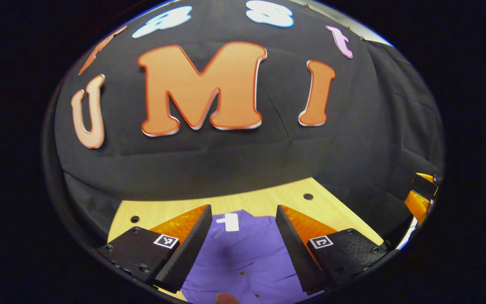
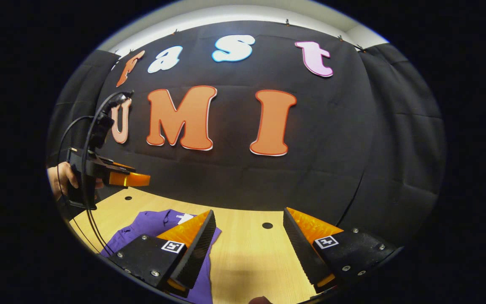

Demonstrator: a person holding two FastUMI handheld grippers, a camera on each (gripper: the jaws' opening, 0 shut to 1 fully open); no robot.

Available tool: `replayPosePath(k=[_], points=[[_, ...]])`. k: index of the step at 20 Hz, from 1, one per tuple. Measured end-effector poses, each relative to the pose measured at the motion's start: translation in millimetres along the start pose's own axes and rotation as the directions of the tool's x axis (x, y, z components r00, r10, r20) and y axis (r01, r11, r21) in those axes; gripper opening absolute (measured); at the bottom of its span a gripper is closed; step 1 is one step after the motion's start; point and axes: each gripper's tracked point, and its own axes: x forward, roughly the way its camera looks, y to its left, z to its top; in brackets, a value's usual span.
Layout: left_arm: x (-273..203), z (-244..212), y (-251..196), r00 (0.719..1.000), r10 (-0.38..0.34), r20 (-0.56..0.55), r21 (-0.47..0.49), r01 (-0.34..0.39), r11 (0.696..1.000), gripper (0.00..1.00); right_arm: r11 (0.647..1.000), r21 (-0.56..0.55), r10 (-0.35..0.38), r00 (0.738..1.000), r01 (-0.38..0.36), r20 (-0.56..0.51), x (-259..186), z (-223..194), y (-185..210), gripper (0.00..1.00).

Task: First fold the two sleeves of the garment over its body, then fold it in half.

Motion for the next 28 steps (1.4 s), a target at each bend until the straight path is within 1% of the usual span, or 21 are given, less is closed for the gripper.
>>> replayPosePath(k=[1, 2, 3, 5, 6, 7, 8, 11, 12, 13, 14, 15, 17, 21, 23, 25, 27, 28], points=[[-14, 12, 7, 0.998, 0.031, 0.057, 0.001, -0.031, 1.000, 0.98, 1.000, -0.001, 0.012, 1.000, -0.012, 0.013, 2, 4, 9, 0.96], [-31, 21, 15, 0.992, 0.062, 0.106, -0.005, -0.062, 0.998, 0.96, 1.000, -0.001, 0.018, 1.000, -0.018, 0.021, 3, 7, 17, 0.96], [-49, 30, 24, 0.985, 0.090, 0.148, -0.011, -0.089, 0.996, 0.97, 1.000, 0.000, 0.025, 0.999, -0.025, 0.030, 3, 9, 25, 0.96], [-84, 41, 39, 0.965, 0.131, 0.228, -0.029, -0.127, 0.991, 0.96, 1.000, -0.002, 0.028, 0.998, -0.028, 0.054, -1, 16, 43, 0.96], [-85, 43, 41, 0.953, 0.149, 0.264, -0.038, -0.144, 0.989, 0.96, 1.000, -0.002, 0.030, 0.997, -0.030, 0.068, -4, 20, 51, 0.96], [-100, 44, 42, 0.938, 0.160, 0.306, -0.045, -0.154, 0.987, 0.96, 0.999, 0.000, 0.033, 0.996, -0.033, 0.079, -8, 23, 60, 0.96], [-115, 42, 46, 0.927, 0.173, 0.334, -0.050, -0.166, 0.985, 0.97, 0.999, 0.002, 0.035, 0.996, -0.035, 0.086, -11, 24, 69, 0.96], [-162, 41, 67, 0.889, 0.193, 0.415, -0.049, -0.189, 0.981, 0.96, 0.999, 0.007, 0.033, 0.995, -0.034, 0.091, -24, 25, 92, 0.96], [-176, 43, 74, 0.868, 0.207, 0.452, -0.059, -0.202, 0.978, 0.96, 0.999, 0.007, 0.033, 0.996, -0.034, 0.088, -28, 25, 100, 0.96], [-189, 38, 83, 0.857, 0.222, 0.466, -0.069, -0.215, 0.974, 0.95, 0.999, 0.008, 0.033, 0.996, -0.034, 0.086, -32, 24, 106, 0.96], [-203, 28, 91, 0.851, 0.243, 0.465, -0.081, -0.232, 0.969, 0.94, 0.999, 0.008, 0.032, 0.996, -0.032, 0.081, -37, 22, 112, 1.00], [-214, 19, 97, 0.848, 0.250, 0.467, -0.092, -0.235, 0.968, 0.94, 1.000, 0.006, 0.027, 0.997, -0.028, 0.072, -43, 18, 116, 0.96], [-230, 2, 102, 0.851, 0.257, 0.458, -0.098, -0.239, 0.966, 0.94, 1.000, 0.004, 0.011, 0.998, -0.011, 0.061, -56, 10, 121, 0.96], [-251, -41, 106, 0.874, 0.244, 0.420, -0.071, -0.236, 0.969, 0.94, 1.000, 0.007, -0.009, 1.000, 0.009, -0.008, -81, -25, 127, 0.96], [-252, -72, 101, 0.899, 0.229, 0.374, -0.049, -0.228, 0.972, 0.94, 1.000, -0.011, -0.014, 0.998, 0.014, -0.058, -90, -51, 129, 0.96], [-247, -106, 98, 0.928, 0.215, 0.304, -0.033, -0.215, 0.976, 0.94, 1.000, 0.000, -0.005, 0.990, 0.005, -0.143, -100, -83, 130, 0.96], [-246, -137, 96, 0.948, 0.207, 0.241, -0.014, -0.210, 0.978, 0.94, 1.000, 0.028, -0.001, 0.979, 0.007, -0.205, -110, -112, 129, 0.96], [-247, -150, 98, 0.953, 0.212, 0.218, -0.006, -0.216, 0.976, 0.94, 0.999, 0.037, -0.004, 0.973, 0.013, -0.231, -115, -124, 129, 0.96]])
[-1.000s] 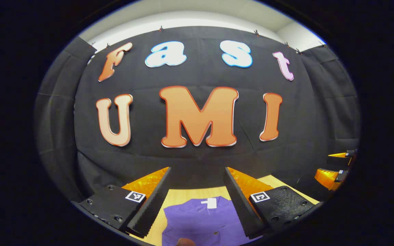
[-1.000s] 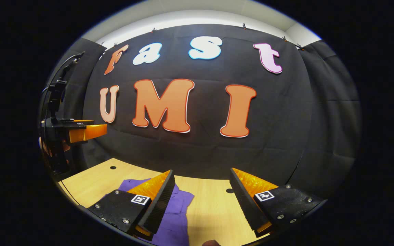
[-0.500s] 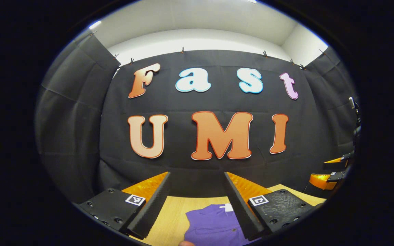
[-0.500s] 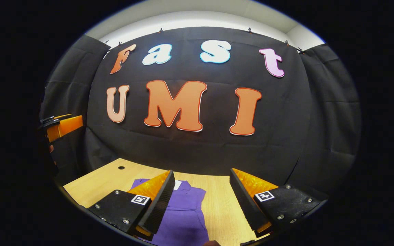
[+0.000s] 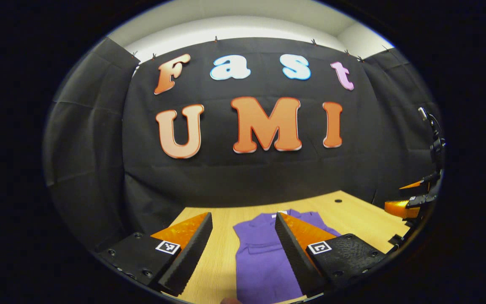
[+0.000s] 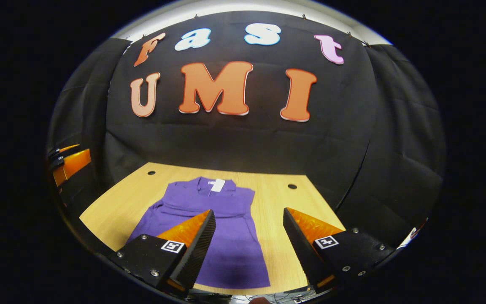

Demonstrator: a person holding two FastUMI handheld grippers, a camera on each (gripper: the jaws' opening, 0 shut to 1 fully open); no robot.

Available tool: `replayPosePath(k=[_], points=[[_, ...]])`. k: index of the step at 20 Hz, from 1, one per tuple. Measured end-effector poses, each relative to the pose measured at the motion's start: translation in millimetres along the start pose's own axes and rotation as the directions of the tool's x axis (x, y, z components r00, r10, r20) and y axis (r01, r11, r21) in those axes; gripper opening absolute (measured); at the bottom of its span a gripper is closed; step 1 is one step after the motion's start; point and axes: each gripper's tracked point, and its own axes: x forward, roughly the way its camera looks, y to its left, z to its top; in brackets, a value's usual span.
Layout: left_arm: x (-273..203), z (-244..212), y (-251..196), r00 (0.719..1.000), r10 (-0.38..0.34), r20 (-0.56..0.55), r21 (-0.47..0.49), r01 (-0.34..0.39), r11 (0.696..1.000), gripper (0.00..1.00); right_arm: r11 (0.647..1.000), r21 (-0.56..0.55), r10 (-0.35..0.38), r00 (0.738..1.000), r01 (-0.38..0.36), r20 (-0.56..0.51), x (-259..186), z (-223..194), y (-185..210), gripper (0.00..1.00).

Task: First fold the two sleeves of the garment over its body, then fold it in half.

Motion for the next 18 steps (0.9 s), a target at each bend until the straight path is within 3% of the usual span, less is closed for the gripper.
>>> replayPosePath(k=[5, 9, 16, 18], points=[[-14, -56, -4, 0.994, -0.007, -0.113, 0.028, 0.010, 1.000, 0.94, 1.000, 0.006, 0.008, 0.990, -0.008, -0.144, -10, -72, -12, 0.96], [-15, -116, -5, 0.964, -0.010, -0.266, 0.026, 0.017, 1.000, 0.94, 1.000, 0.015, 0.019, 0.955, -0.016, -0.296, 4, -128, -13, 0.97], [-5, -210, -9, 0.848, -0.038, -0.528, -0.030, 0.026, 0.999, 0.95, 0.996, 0.084, 0.052, 0.861, -0.011, -0.507, 17, -201, -16, 0.97], [-8, -233, -6, 0.799, -0.036, -0.601, -0.030, 0.022, 0.999, 0.96, 0.998, 0.070, 0.040, 0.841, -0.003, -0.539, 20, -214, -25, 0.97]])
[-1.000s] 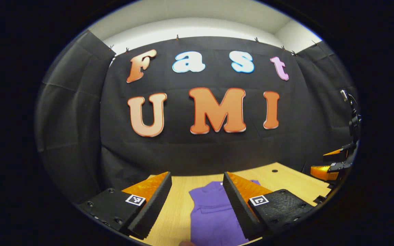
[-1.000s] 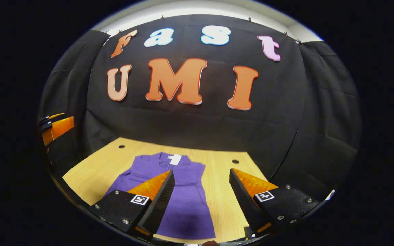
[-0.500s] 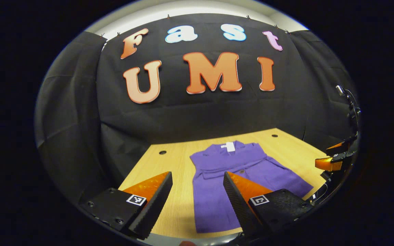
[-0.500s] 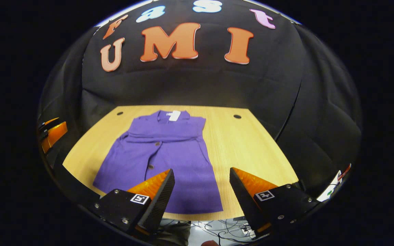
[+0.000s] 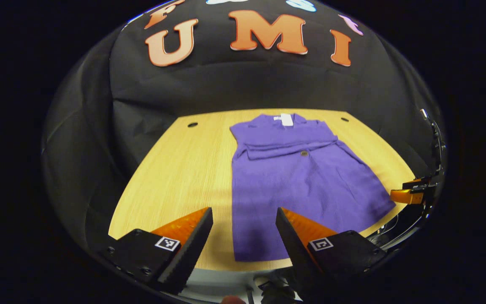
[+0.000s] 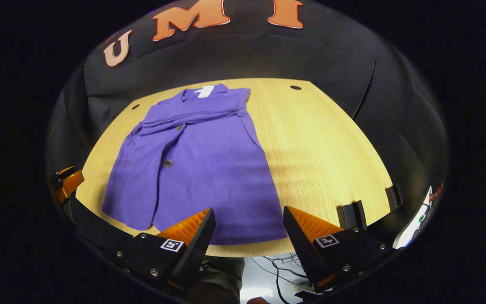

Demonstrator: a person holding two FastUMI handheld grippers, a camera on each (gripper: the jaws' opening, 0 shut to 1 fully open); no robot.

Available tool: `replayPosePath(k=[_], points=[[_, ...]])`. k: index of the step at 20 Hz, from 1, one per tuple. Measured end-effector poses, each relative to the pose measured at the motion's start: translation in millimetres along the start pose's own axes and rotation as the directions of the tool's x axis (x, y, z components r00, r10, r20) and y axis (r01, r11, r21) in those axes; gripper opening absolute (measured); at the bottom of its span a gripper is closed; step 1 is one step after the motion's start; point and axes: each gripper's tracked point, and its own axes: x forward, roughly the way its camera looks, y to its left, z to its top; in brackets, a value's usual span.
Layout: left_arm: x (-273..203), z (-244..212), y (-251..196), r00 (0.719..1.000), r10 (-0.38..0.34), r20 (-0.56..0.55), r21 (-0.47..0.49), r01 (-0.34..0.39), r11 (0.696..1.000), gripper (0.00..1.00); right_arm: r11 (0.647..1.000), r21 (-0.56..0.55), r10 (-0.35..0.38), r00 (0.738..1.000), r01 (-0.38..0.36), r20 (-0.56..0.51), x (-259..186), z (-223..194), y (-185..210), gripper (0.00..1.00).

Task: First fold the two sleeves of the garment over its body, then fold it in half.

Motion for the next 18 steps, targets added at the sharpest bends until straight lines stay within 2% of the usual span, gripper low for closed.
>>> replayPosePath(k=[6, 10, 13, 16, 18], points=[[23, -36, -9, 0.985, -0.031, -0.171, -0.023, 0.028, 0.999, 0.96, 1.000, -0.018, -0.009, 0.992, 0.007, -0.126, 26, -18, -9, 0.97], [42, -60, -4, 0.958, -0.023, -0.285, -0.050, 0.009, 0.999, 0.96, 1.000, -0.031, -0.005, 0.980, -0.002, -0.199, 38, -27, -6, 0.97], [48, -73, 0, 0.939, -0.032, -0.341, -0.087, 0.002, 0.996, 0.96, 0.998, -0.064, -0.023, 0.976, 0.009, -0.215, 45, -28, -11, 0.98], [50, -88, 5, 0.915, -0.020, -0.404, -0.088, -0.018, 0.996, 0.96, 0.999, -0.039, -0.017, 0.973, 0.009, -0.230, 47, -27, -10, 0.97], [52, -94, -3, 0.896, -0.047, -0.442, -0.122, -0.008, 0.992, 0.98, 0.999, -0.030, -0.021, 0.968, 0.014, -0.248, 46, -29, -13, 0.97]])
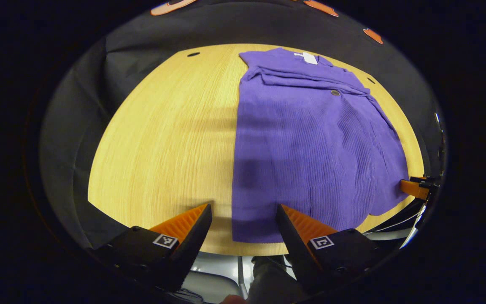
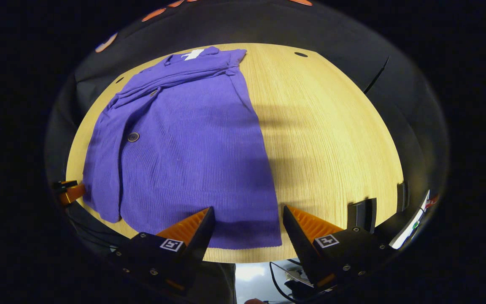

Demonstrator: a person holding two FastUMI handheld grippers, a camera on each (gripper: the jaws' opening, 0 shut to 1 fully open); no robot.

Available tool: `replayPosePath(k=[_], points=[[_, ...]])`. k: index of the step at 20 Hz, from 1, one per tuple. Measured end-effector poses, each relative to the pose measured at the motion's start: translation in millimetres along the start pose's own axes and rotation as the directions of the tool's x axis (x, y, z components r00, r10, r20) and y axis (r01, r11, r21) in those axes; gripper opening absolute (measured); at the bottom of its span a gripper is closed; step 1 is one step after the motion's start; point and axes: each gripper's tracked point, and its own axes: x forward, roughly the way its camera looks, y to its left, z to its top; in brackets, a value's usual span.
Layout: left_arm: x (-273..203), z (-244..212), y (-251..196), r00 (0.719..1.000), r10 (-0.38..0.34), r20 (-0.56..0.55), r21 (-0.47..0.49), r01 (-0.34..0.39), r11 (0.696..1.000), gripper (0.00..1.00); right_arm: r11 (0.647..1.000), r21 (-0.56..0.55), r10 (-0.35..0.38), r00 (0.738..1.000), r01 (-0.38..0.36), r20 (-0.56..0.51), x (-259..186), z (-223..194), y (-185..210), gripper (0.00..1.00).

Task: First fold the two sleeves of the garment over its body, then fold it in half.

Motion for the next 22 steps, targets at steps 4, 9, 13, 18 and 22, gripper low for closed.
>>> replayPosePath(k=[4, 9, 13, 18, 22], points=[[4, -9, -1, 0.998, 0.006, -0.059, -0.004, -0.006, 1.000, 0.98, 1.000, 0.007, 0.000, 0.999, 0.000, -0.040, 0, -8, -4, 1.00], [5, -8, -6, 0.994, 0.008, -0.107, -0.005, -0.009, 1.000, 0.96, 1.000, 0.011, 0.023, 0.996, -0.022, -0.082, 2, -14, -3, 1.00], [6, -6, -21, 0.988, -0.005, -0.154, 0.003, 0.006, 1.000, 0.79, 0.997, -0.052, 0.054, 0.993, -0.060, -0.108, 0, -15, 14, 0.74], [10, -4, -38, 0.983, -0.042, -0.181, 0.049, 0.052, 0.997, 0.26, 0.995, -0.038, 0.085, 0.987, -0.091, -0.139, -1, -15, 31, 0.35], [7, -5, -38, 0.974, -0.085, -0.210, 0.027, 0.093, 0.995, 0.09, 0.973, 0.102, 0.219, 0.964, -0.206, -0.149, -3, -11, 50, 0.07]])
